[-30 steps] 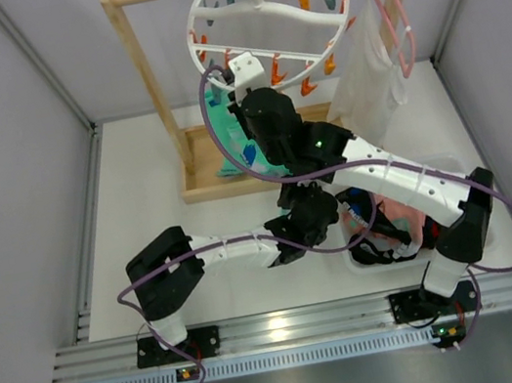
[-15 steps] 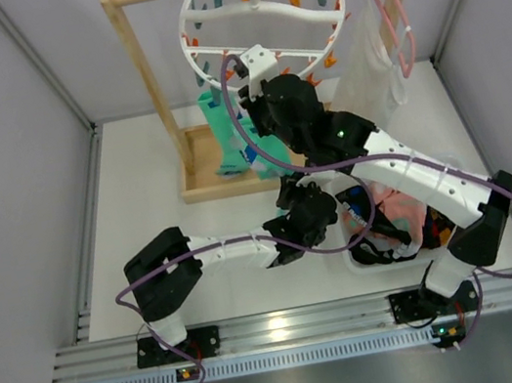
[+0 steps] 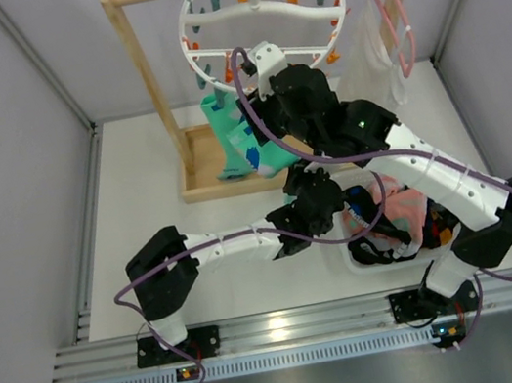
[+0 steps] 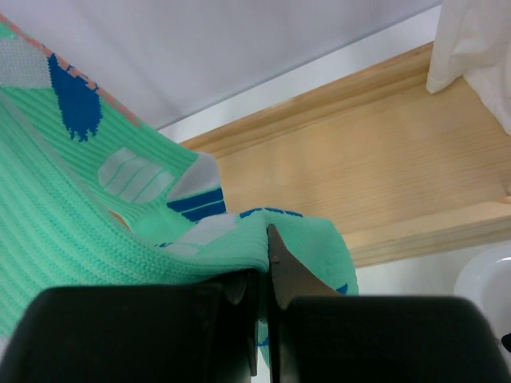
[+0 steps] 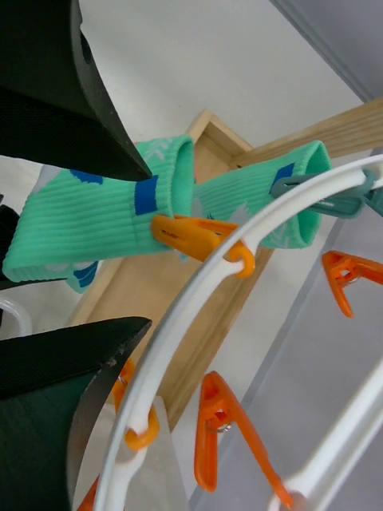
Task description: Remove the socks clipped to the hanger
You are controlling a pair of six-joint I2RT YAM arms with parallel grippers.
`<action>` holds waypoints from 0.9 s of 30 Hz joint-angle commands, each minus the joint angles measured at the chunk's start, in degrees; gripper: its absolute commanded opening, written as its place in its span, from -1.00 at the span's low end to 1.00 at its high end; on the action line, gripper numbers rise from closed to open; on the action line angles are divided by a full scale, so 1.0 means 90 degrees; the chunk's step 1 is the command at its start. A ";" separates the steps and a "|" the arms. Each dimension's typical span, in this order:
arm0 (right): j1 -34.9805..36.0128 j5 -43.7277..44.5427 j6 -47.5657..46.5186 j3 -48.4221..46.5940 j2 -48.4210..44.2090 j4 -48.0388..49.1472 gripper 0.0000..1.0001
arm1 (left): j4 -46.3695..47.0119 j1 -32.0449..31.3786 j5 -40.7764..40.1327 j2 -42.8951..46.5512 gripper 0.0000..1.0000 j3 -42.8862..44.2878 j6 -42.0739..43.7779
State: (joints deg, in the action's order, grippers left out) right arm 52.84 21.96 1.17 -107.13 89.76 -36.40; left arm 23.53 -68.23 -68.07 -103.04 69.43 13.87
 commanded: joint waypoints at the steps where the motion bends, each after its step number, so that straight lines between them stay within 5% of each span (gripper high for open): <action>1: 0.0183 0.0867 0.0367 -0.0779 0.0221 -0.0700 0.34 | 0.0286 -0.0017 0.0171 -0.0171 -1.00 0.0352 0.0236; 10: 0.1365 0.4021 0.0915 -0.2635 0.1578 -0.1883 0.44 | 0.0296 -0.0270 0.0435 -0.0484 -1.00 0.0791 0.0519; 15: 0.1619 0.4561 0.0731 -0.2989 0.1960 -0.1961 0.42 | 0.0306 -0.0339 0.0737 -0.0367 -1.00 0.0723 0.0490; 27: 0.1639 0.6193 -0.1417 -0.2346 0.2069 -0.0158 0.28 | 0.0306 -0.0378 0.0845 -0.0621 -1.00 0.1065 0.0627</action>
State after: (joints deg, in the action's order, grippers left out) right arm 67.02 72.12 -3.77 -130.10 109.34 -47.13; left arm 23.51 -71.31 -60.86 -107.42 76.69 19.07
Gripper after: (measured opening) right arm 0.644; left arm 0.028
